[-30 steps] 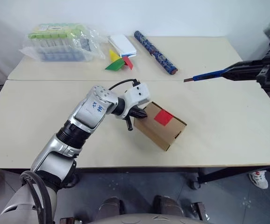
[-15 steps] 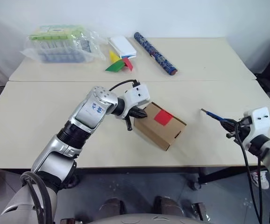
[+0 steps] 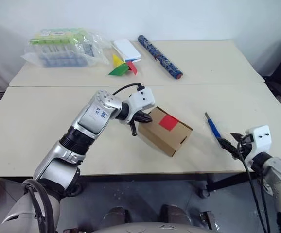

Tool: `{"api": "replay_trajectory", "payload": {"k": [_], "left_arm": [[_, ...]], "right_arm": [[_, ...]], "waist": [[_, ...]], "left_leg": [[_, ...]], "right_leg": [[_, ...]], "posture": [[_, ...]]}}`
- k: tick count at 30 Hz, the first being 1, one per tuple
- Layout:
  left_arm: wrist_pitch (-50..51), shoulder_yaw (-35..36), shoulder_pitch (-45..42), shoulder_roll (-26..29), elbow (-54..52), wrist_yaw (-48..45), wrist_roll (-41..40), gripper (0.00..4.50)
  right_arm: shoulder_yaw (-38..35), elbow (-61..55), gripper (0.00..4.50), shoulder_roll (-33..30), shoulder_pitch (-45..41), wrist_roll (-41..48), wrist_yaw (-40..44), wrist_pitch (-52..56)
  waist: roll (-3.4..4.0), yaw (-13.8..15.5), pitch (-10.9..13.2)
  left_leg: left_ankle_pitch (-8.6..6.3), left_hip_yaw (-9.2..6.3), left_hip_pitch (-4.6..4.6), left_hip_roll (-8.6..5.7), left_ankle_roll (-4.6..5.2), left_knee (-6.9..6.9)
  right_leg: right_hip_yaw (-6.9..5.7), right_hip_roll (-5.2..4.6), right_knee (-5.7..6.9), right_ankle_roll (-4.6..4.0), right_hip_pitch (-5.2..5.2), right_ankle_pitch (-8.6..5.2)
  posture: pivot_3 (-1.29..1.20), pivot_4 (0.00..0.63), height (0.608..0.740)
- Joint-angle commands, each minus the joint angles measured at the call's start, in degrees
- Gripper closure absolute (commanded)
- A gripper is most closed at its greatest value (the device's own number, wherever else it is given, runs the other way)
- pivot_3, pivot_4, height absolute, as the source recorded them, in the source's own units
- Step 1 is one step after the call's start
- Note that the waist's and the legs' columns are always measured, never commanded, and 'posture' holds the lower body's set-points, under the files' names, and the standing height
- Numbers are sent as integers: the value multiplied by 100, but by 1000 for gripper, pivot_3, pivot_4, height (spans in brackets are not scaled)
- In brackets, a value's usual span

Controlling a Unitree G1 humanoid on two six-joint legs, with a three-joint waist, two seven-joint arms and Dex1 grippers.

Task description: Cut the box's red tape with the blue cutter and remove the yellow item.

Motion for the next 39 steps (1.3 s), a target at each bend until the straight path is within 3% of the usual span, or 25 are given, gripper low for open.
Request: {"api": "replay_trajectory", "payload": {"k": [1, 2, 8, 13, 19, 22, 33, 36, 39], "left_arm": [[149, -100, 226, 53, 99, 79, 164, 4500], [129, -50, 226, 70, 106, 85, 151, 4500], [90, 300, 92, 253, 297, 41, 89, 4500], [70, 599, -26, 379, 450, 3, -14, 4500], [371, 1010, -176, 465, 492, 61, -163, 4500], [475, 1187, -215, 583, 492, 125, -198, 4500], [724, 1339, -363, 512, 402, 171, -341, 4500], [1056, 1249, -211, 636, 103, 20, -454, 4500], [2325, 967, -26, 926, -739, -692, -1221, 4500]], "right_arm": [[-409, -698, 478, -423, 188, 162, 141, 93], [-465, -868, 89, -571, 247, 197, 215, 160], [-555, -1677, 33, -1281, -227, 742, 358, 900], [172, -1599, 33, -1691, -1230, 1009, 326, 1867], [946, -1358, 33, -1737, -2105, 783, 345, 1860], [1318, -863, 641, -1683, -2593, 471, 256, 1757], [1849, -189, 4480, -1676, -3073, 51, 638, 1436], [2127, 65, 4480, -1643, -3152, -174, 713, 1326], [2829, 867, 4480, -1440, -3492, -626, 1092, 752]], "waist": [[0, 4, 0], [0, 3, 0], [2, -21, 4], [-1, -101, 11], [-6, -85, 15], [-27, -69, 29], [-31, 8, 35], [-32, -3, 36], [-35, -53, 38]], "left_leg": [[-1, 0, 0, 1, 0, -1], [-1, 0, -1, 2, 1, -1], [-3, 1, -2, 5, 2, -3], [-3, 0, -4, 10, -1, -14], [-5, 2, -78, -11, 4, -15], [-5, 3, -127, -29, 5, 4], [-4, 32, -143, -27, 2, 5], [-3, 34, -143, -26, 0, 5], [-2, 35, -142, -24, -1, 4]], "right_leg": [[0, 0, -2, 0, 0, 0], [0, 0, -8, 0, -1, 0], [2, -1, -24, -1, -7, -1], [-2, -1, -21, -9, -17, -5], [-8, -1, -17, 5, -78, 3], [-17, 2, -7, 14, -121, 8], [-35, 6, -15, 16, -122, 9], [-36, 8, -16, 17, -122, 9], [-34, 10, -15, 17, -122, 8]], "posture": [[0, 150, 740], [0, 150, 740], [0, 150, 740], [0, 150, 740], [0, 150, 740], [0, 150, 740], [0, 150, 740], [0, 150, 740], [0, 150, 740]]}}
